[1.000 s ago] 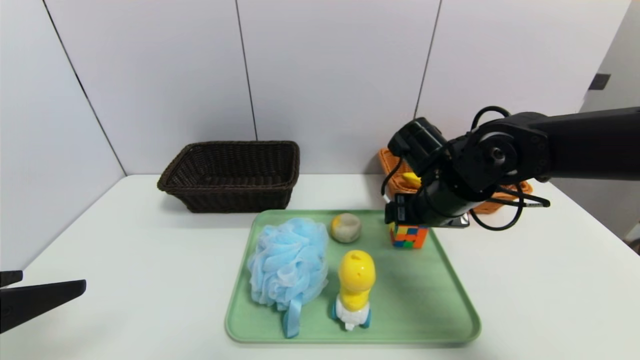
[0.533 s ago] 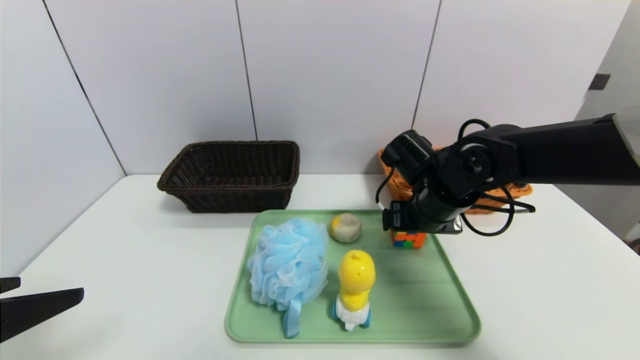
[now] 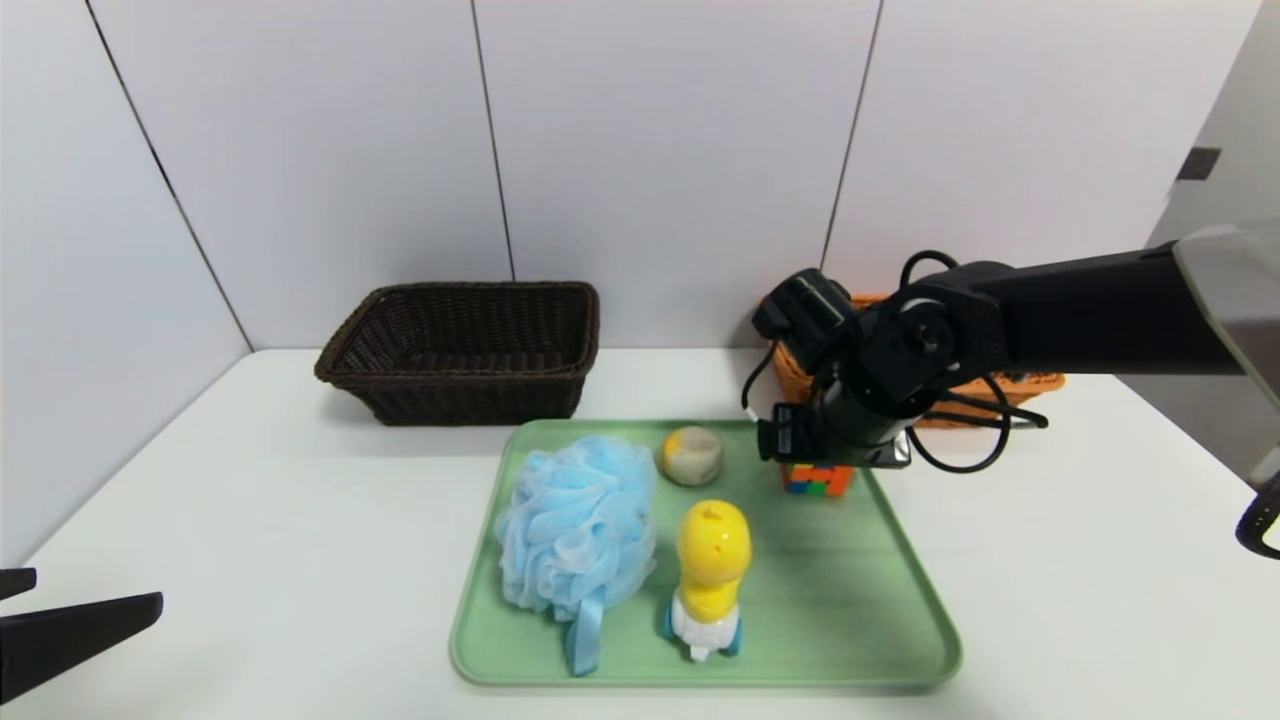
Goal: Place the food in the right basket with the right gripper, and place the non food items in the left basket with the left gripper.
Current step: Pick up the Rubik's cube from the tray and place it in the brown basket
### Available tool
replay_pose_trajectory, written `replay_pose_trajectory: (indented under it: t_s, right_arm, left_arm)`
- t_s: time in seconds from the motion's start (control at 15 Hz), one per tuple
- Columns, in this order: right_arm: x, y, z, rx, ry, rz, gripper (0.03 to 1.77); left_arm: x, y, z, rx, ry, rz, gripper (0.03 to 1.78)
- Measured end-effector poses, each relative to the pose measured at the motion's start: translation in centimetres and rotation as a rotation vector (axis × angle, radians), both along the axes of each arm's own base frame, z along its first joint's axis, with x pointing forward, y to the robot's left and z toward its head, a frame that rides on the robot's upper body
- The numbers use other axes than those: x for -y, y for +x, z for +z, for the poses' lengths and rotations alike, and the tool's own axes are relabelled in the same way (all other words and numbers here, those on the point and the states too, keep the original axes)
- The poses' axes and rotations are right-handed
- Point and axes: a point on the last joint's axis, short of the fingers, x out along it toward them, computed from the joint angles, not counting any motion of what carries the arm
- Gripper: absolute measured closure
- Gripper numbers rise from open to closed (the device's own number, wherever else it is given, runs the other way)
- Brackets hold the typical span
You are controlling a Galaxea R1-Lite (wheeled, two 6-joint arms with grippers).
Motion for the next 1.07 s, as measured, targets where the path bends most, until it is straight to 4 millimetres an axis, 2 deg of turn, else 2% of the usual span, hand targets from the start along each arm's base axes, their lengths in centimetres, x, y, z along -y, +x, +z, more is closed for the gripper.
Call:
replay_pose_trajectory:
  t_s: [0.27, 0.47, 0.6, 0.87, 1.07]
  right_arm:
    - [-0.1, 0.3, -0.1, 0.003, 0.001, -0.001, 0.13]
    - [-0.2, 0.4, 0.1, 0.013, 0.007, -0.003, 0.63]
    - [-0.2, 0.4, 0.1, 0.014, 0.008, -0.003, 0.82]
    - [-0.2, 0.3, 0.3, 0.013, 0.019, 0.002, 0.83]
    - [-0.2, -0.4, 1.5, 0.033, 0.040, 0.014, 0.83]
  left_arm:
    - [0.0, 0.0, 0.0, -0.001, 0.000, 0.000, 0.12]
    - [0.0, 0.0, 0.0, -0.001, 0.000, 0.000, 0.12]
    - [0.0, 0.0, 0.0, 0.000, 0.000, 0.000, 0.12]
    - [0.0, -0.1, 0.1, 0.004, -0.001, 0.002, 0.12]
    - [0.0, -0.1, 0.1, 0.008, -0.001, 0.002, 0.12]
